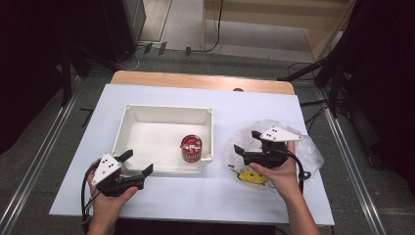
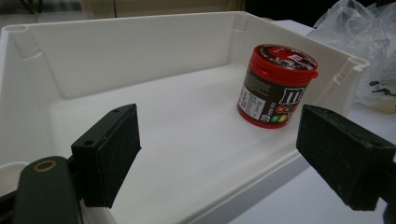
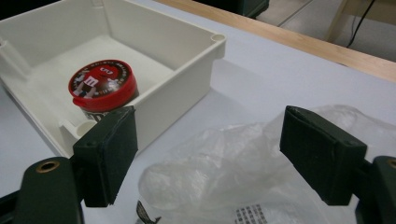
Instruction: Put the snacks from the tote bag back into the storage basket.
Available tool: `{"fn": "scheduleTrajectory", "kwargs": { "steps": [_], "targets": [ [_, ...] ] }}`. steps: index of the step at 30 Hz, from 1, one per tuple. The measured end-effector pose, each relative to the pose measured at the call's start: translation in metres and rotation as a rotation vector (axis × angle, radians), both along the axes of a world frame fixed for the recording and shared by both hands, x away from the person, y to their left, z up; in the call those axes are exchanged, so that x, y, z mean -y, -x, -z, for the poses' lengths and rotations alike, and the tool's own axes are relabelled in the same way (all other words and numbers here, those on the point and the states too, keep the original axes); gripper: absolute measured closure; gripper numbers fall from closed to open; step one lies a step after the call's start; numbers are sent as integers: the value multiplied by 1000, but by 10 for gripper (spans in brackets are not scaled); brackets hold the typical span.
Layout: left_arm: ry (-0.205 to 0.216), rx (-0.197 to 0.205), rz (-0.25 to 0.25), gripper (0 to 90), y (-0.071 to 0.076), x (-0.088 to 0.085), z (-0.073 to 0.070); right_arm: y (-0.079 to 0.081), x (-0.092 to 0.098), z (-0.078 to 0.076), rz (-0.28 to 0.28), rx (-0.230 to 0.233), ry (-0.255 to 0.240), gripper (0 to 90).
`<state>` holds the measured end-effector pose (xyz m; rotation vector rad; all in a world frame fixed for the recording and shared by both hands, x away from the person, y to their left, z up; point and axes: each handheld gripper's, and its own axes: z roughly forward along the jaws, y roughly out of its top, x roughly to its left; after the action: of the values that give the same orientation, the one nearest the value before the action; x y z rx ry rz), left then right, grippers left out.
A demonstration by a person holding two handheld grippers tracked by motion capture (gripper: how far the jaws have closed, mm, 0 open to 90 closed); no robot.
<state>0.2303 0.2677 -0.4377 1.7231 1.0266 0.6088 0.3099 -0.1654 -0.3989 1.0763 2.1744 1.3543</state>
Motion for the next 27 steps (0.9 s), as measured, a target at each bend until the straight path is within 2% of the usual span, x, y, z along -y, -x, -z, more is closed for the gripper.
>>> {"fn": "scheduleTrajectory", "kwargs": {
  "steps": [16, 27],
  "targets": [
    [3, 2, -3, 141, -1, 1, 1, 12, 39, 12, 104, -2, -37, 204],
    [1, 0, -3, 141, -1, 2, 1, 25, 73, 21, 203, -5, -53, 206]
  ]
}}
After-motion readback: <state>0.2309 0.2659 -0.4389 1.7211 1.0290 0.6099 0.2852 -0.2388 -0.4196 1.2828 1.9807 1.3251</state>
